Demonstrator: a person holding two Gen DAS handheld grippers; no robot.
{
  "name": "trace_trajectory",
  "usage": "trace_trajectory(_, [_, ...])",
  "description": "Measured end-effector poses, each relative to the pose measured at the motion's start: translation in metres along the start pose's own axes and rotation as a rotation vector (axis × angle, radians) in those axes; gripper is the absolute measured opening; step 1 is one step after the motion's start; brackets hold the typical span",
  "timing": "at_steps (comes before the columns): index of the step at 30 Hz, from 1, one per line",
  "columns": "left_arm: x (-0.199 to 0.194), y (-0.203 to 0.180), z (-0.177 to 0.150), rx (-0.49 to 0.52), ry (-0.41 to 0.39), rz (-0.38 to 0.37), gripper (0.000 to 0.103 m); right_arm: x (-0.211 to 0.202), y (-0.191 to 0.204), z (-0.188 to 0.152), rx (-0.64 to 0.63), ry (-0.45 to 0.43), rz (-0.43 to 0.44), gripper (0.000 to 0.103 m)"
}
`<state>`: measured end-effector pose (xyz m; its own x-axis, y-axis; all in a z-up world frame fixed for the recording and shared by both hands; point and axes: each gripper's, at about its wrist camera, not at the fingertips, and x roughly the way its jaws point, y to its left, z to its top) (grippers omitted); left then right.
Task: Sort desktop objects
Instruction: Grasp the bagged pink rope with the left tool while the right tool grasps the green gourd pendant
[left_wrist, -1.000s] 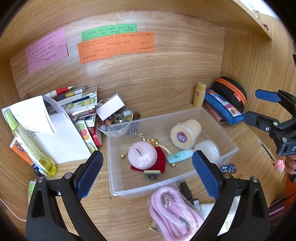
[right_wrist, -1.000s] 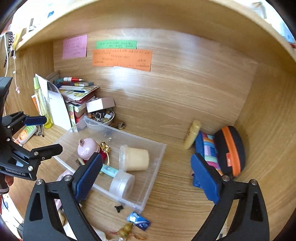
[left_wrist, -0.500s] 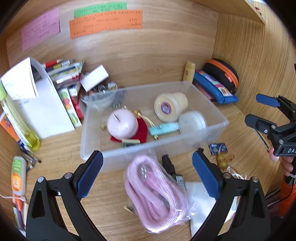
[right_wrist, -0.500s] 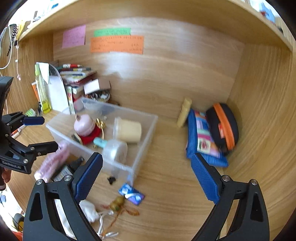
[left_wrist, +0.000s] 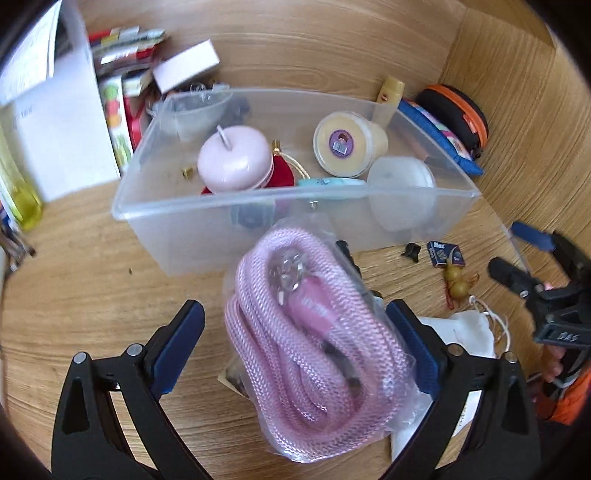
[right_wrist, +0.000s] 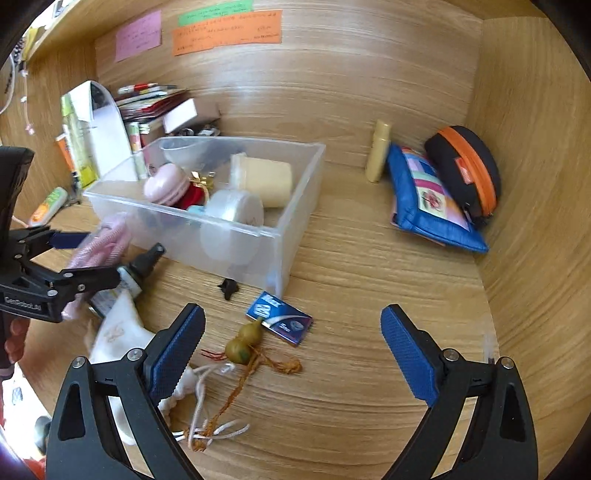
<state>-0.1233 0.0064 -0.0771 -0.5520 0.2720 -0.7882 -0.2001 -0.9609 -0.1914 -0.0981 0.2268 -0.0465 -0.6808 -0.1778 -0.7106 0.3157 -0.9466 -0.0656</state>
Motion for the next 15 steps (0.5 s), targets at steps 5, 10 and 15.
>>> trace_trajectory(5, [-0.003,0.011,-0.005,-0.020,-0.005,-0.029,0.101,0.008,-0.003,-0.011,0.038,0.030,-0.008,0.086])
trace_trajectory(10, [-0.015,0.026,-0.012,-0.035,-0.011,-0.037,0.101,0.012,0.001,-0.020,0.031,0.064,0.018,0.073])
trace_trajectory(15, [-0.023,0.038,-0.016,-0.049,-0.016,-0.031,0.101,0.017,0.009,-0.023,-0.002,0.083,0.040,0.054])
